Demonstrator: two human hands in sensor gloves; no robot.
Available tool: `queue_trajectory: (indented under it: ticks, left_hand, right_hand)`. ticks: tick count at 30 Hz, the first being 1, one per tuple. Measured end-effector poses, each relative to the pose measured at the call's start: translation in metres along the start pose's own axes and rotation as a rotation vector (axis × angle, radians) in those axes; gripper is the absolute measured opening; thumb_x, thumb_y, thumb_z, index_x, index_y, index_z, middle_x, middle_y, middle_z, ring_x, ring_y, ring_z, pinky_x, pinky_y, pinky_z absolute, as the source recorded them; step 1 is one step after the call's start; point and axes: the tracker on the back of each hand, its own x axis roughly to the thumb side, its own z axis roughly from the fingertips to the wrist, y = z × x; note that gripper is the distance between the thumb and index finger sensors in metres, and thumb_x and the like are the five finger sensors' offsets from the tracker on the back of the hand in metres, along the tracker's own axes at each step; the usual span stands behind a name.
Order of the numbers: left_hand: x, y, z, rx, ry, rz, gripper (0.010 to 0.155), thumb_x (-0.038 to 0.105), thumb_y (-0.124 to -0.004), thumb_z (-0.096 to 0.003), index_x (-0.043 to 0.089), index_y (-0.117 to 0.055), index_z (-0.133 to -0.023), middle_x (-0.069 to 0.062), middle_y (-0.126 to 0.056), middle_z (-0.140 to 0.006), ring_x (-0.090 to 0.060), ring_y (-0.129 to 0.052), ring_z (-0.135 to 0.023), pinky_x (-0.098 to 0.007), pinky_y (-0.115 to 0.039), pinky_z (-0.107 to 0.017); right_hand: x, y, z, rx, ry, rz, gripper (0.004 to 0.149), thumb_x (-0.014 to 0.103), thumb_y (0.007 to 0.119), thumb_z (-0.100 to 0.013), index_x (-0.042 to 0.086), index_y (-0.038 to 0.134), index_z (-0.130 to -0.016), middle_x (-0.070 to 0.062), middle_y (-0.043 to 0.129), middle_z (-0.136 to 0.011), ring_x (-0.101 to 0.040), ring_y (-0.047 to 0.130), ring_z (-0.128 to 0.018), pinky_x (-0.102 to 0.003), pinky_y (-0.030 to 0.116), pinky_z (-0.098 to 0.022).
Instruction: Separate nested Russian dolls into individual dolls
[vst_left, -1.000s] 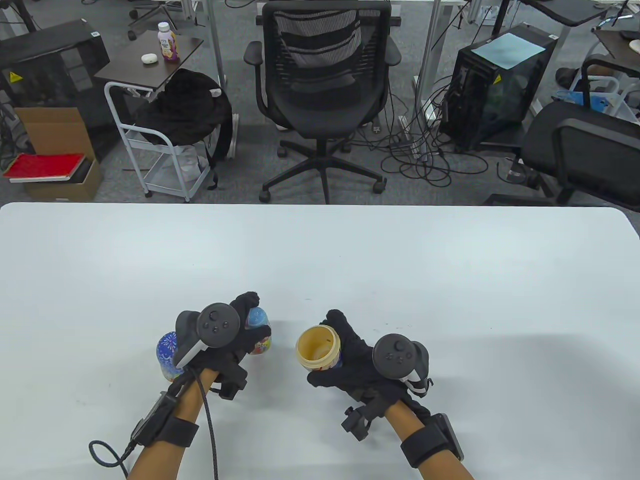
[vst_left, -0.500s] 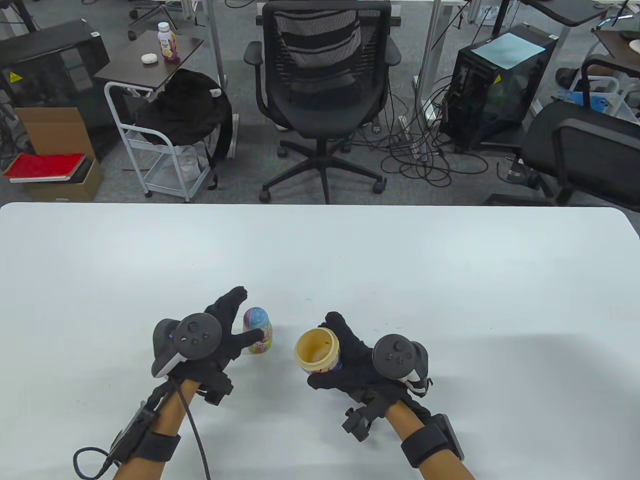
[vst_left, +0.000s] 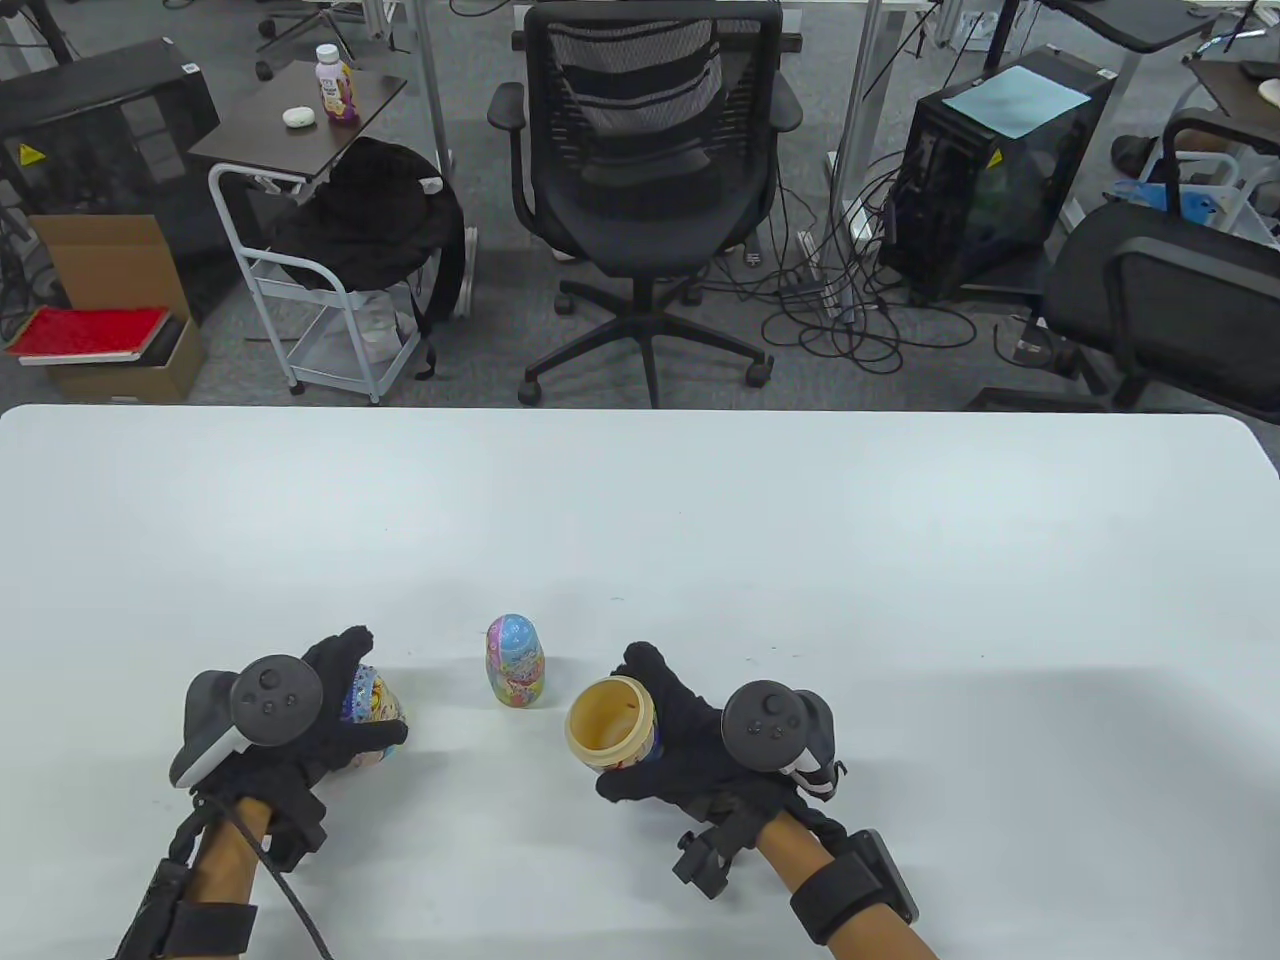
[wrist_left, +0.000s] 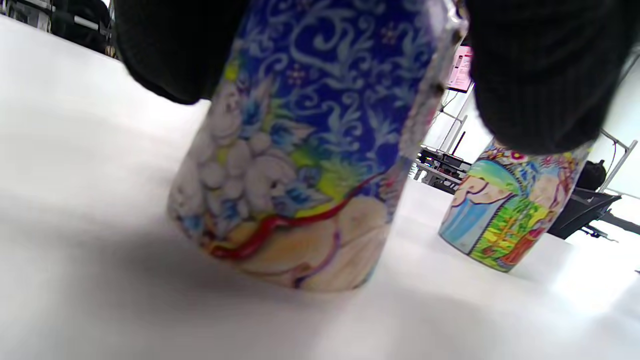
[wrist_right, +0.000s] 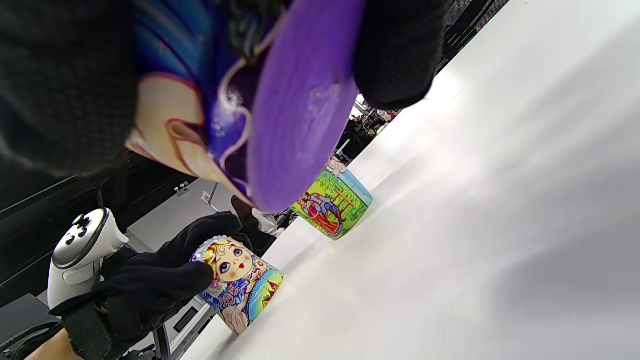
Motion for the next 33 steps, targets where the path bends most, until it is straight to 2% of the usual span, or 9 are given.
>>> queue_trajectory:
  ticks: [1,5,7,11,14,18,27,33]
  left_hand:
    - [0.002,0.001,0.0,0.038,-0.009,-0.053,0.098,0.063,-0.086,-0.045,0.015,-0.038,-0.116,-0.025,-0.058,-0.113,-0.048,-0.08,-0.092,-0.05,-0.078,-0.065]
    - [0.011,0.006,0.001,0.13,-0.044,-0.075,0.092,0.065,-0.084,-0.0461,0.013,-0.048,-0.113,-0.021,-0.072,-0.106,-0.042,-0.091,-0.083,-0.046,-0.085,-0.058]
    - [0.023,0.016,0.001,0.218,-0.099,-0.069,0.091,0.068,-0.082,-0.0463,0.013,-0.051,-0.112,-0.02,-0.077,-0.103,-0.04,-0.095,-0.078,-0.044,-0.087,-0.055]
    - [0.067,0.038,0.004,0.302,-0.262,-0.05,0.092,0.071,-0.081,-0.0459,0.014,-0.052,-0.112,-0.018,-0.079,-0.101,-0.038,-0.096,-0.075,-0.041,-0.088,-0.053]
    - [0.104,0.044,0.005,0.307,-0.402,-0.047,0.091,0.071,-0.08,-0.0459,0.015,-0.052,-0.112,-0.018,-0.08,-0.101,-0.037,-0.097,-0.075,-0.041,-0.088,-0.053]
    - [0.138,0.049,0.006,0.294,-0.515,-0.026,0.091,0.071,-0.08,-0.0461,0.015,-0.052,-0.113,-0.018,-0.079,-0.102,-0.037,-0.096,-0.076,-0.041,-0.088,-0.054]
    - [0.165,0.065,0.003,0.33,-0.576,-0.004,0.09,0.072,-0.078,-0.0472,0.016,-0.052,-0.113,-0.018,-0.08,-0.102,-0.037,-0.097,-0.076,-0.04,-0.088,-0.054]
    - [0.184,0.06,-0.003,0.282,-0.639,0.079,0.09,0.071,-0.079,-0.0471,0.015,-0.053,-0.113,-0.018,-0.08,-0.102,-0.037,-0.097,-0.076,-0.04,-0.088,-0.054]
  right_hand:
    - [0.0,0.0,0.0,0.002,-0.003,-0.001,0.119,0.06,0.097,-0.027,0.014,0.027,-0.112,-0.014,0.063,-0.112,-0.038,0.075,-0.098,-0.043,0.081,-0.066]
    - [0.002,0.002,0.0,0.011,-0.007,0.006,0.119,0.06,0.097,-0.027,0.015,0.027,-0.112,-0.013,0.063,-0.112,-0.037,0.075,-0.098,-0.042,0.081,-0.066]
    - [0.003,0.005,-0.001,0.023,-0.006,0.004,0.119,0.06,0.096,-0.027,0.015,0.027,-0.112,-0.013,0.063,-0.113,-0.036,0.075,-0.099,-0.042,0.081,-0.067]
    - [0.007,0.01,-0.002,0.041,-0.013,0.0,0.119,0.06,0.096,-0.027,0.015,0.027,-0.112,-0.013,0.063,-0.113,-0.036,0.075,-0.099,-0.042,0.081,-0.067]
    - [0.008,0.014,-0.005,0.062,-0.004,-0.002,0.119,0.06,0.097,-0.027,0.016,0.026,-0.113,-0.012,0.063,-0.113,-0.035,0.075,-0.099,-0.041,0.081,-0.068]
    - [0.009,0.016,-0.005,0.052,0.005,0.002,0.119,0.06,0.096,-0.027,0.016,0.027,-0.113,-0.011,0.063,-0.113,-0.035,0.075,-0.099,-0.041,0.081,-0.068]
    - [0.007,0.015,-0.008,0.024,0.019,-0.06,0.119,0.06,0.097,-0.027,0.016,0.027,-0.113,-0.012,0.063,-0.113,-0.036,0.075,-0.099,-0.041,0.081,-0.067]
    - [0.011,0.02,-0.007,0.041,-0.006,-0.071,0.119,0.06,0.097,-0.026,0.016,0.027,-0.113,-0.012,0.063,-0.113,-0.035,0.076,-0.099,-0.041,0.081,-0.067]
